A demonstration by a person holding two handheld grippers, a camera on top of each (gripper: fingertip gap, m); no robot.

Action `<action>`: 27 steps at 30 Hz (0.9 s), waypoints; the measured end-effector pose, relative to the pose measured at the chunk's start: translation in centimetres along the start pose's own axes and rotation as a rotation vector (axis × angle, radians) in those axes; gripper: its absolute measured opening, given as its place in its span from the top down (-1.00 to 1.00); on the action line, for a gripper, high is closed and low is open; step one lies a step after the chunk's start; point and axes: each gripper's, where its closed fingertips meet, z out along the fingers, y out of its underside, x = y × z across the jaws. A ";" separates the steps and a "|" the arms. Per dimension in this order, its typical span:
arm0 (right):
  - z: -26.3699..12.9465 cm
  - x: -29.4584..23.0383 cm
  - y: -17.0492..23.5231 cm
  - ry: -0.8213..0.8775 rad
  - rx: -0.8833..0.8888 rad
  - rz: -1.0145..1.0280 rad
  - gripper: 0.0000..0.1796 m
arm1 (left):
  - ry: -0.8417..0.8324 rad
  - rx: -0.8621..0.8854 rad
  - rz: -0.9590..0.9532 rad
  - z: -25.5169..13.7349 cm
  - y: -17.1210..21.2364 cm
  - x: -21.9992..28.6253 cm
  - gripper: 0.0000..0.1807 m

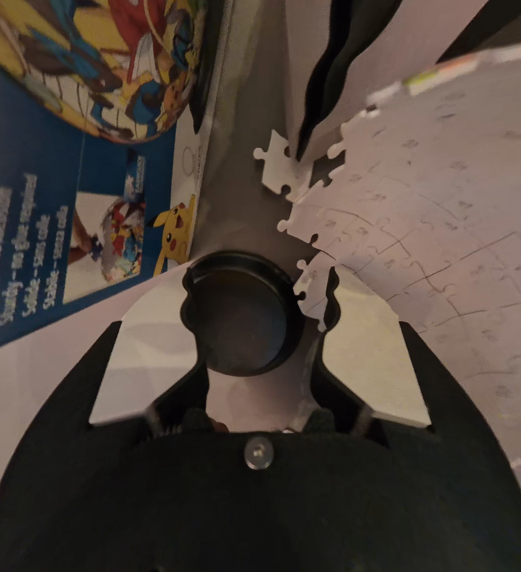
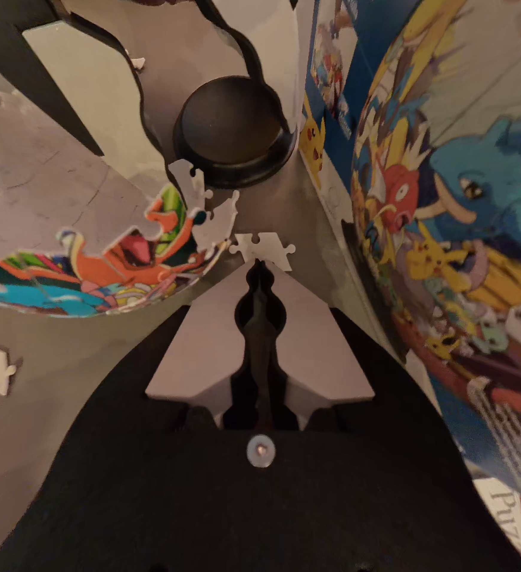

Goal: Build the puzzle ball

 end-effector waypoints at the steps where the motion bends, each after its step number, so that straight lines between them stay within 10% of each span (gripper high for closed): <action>1: -0.3 -0.2 0.3 -0.003 -0.003 0.012 1.00 | -0.001 -0.006 0.012 0.0 -0.1 0.0 0.10; 27: -3.8 -3.1 4.1 0.047 -0.066 0.112 1.00 | -0.019 0.107 0.052 -2.4 -3.1 0.9 0.12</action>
